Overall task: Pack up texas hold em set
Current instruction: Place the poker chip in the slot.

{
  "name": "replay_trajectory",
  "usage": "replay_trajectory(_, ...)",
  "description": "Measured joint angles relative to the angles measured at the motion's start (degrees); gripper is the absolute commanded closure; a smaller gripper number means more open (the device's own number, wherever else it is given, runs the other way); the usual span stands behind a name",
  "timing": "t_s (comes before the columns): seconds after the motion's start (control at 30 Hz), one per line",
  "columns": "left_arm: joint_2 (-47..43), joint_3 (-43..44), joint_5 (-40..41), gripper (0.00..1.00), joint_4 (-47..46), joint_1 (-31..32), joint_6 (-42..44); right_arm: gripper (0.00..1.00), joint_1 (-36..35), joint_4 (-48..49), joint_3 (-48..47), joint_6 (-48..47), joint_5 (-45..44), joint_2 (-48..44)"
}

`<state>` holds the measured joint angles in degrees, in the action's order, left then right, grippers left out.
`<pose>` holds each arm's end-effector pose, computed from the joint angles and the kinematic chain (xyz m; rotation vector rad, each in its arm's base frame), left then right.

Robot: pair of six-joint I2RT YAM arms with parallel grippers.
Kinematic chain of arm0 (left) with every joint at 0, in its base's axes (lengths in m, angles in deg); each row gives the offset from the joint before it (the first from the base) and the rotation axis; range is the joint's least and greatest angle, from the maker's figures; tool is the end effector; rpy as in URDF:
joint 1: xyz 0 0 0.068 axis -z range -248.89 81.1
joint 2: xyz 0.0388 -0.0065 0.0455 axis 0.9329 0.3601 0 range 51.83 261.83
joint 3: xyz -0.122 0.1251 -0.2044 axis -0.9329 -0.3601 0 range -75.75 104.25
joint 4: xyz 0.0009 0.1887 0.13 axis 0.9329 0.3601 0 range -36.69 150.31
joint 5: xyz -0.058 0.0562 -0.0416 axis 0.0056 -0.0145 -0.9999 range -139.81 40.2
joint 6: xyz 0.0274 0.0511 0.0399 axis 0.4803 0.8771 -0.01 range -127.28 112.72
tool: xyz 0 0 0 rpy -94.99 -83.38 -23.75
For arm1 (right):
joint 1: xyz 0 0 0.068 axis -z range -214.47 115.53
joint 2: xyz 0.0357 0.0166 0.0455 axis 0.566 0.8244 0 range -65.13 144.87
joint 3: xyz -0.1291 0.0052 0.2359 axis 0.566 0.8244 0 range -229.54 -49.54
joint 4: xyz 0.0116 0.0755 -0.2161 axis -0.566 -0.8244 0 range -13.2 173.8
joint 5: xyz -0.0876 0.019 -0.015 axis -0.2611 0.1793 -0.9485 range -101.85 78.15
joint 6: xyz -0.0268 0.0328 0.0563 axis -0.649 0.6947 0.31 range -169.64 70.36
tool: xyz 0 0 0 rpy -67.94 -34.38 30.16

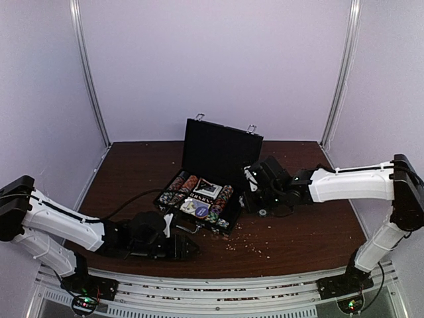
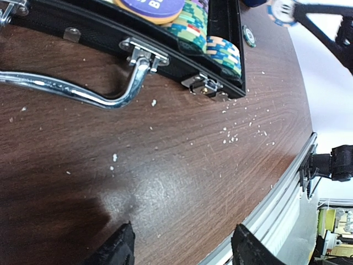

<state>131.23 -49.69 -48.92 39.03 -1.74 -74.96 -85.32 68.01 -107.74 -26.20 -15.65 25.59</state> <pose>0.0971 -0.2281 0.1533 -0.0214 2.5628 -1.1195 0.2051 0.2460 0.2130 -0.5564 2.4135 0.5041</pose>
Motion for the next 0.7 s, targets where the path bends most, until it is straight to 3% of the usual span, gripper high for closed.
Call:
replay_trajectory(0.37, 0.5, 0.0, -0.1, 0.38, -0.1, 0.0, -0.4, 1.0, -1.3, -6.2, -10.0, -18.6, 6.4, 11.8)
replay_trajectory(0.7, 0.8, 0.0, -0.3, 0.38, -0.2, 0.0, -0.5, 1.0, -5.2, -8.4, -12.0, -23.8, 7.2, 13.7)
